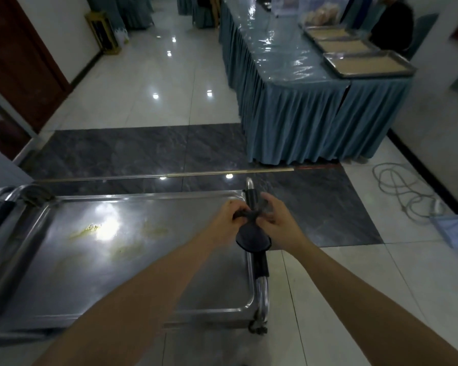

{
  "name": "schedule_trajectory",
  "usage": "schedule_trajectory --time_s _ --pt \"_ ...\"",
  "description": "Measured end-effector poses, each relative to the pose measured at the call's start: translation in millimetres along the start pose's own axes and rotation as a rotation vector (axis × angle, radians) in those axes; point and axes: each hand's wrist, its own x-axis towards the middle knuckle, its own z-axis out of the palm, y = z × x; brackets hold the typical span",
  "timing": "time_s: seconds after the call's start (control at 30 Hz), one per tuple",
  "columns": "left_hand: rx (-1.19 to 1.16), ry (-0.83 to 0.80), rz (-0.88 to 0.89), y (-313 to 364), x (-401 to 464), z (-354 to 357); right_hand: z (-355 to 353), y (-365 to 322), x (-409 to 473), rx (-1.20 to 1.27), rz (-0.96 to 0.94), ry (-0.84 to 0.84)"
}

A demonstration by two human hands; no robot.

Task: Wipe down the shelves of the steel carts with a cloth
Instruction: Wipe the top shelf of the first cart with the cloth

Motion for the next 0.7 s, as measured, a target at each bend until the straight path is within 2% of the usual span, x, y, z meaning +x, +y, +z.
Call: schedule_trajectory --time_s 0.07,0.17,0.4,0.5,0.7 --pt "-0.086 0.060 0.022 9 -12 -16 10 -15 -19 0.134 0.028 0.054" --pt "-0.208 0.043 0.041 15 -25 -36 35 -36 -47 0.110 0.046 0.049" --pt "-0.133 -0.081 0.107 -11 -64 -62 92 -51 -83 -0.016 0.133 0.207" --pt "-0.096 -0.154 0.057 -42 -88 -56 117 -49 -110 -0.091 0.161 0.209" --pt "-0.028 -0.169 -0.092 -111 -147 -19 156 -9 -156 -0.306 0.328 0.228"
